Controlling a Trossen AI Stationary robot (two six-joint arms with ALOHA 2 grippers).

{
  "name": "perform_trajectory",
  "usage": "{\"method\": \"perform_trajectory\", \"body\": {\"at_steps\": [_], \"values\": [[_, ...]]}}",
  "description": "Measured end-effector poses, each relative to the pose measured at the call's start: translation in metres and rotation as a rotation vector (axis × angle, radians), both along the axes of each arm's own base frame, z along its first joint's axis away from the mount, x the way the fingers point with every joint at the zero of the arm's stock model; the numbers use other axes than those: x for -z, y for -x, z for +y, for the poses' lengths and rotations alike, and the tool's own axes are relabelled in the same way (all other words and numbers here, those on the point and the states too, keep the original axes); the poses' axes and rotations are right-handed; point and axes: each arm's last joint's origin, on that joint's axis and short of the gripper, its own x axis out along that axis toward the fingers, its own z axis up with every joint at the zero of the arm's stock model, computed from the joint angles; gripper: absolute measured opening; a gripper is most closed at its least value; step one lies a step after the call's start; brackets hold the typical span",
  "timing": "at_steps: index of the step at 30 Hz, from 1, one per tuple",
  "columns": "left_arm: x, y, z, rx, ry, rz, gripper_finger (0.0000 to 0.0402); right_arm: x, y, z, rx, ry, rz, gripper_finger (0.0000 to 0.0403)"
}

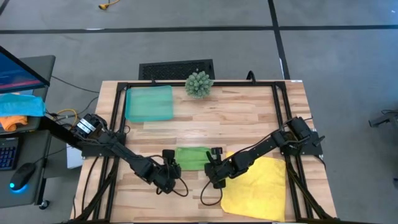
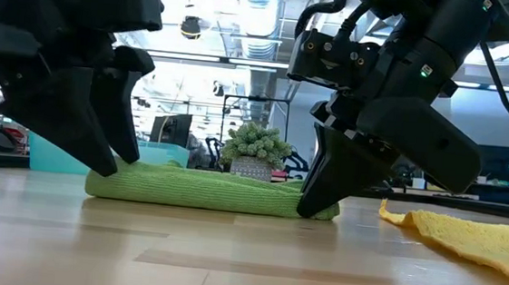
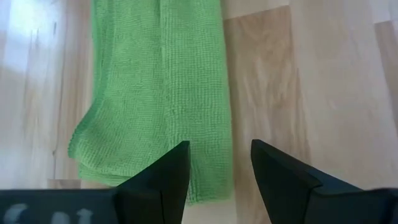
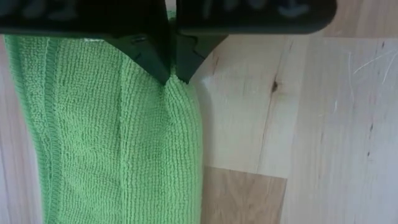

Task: Roll microfiber towels into tight, uniform cylinder then place into a basket
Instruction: Roll the green towel

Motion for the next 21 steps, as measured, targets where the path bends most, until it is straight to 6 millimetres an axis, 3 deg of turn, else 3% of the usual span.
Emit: {"method": "perform_trajectory", "body": {"at_steps": [6,16,21], "values": [[0.019,0.007,0.012,-0.028,0.048,0.000,0.0164,0.000,0.000,0.001,-0.002,-0.002,0.001,0.0019],[0.028,0.010,0.026,-0.125,0.103,-0.009,0.0163,-0.005,-0.001,0.005,-0.019,-0.009,-0.005,0.0019],[0.029,0.008,0.027,-0.135,0.136,-0.008,0.0114,-0.010,-0.005,0.008,-0.033,-0.041,-0.013,0.0015]]}}
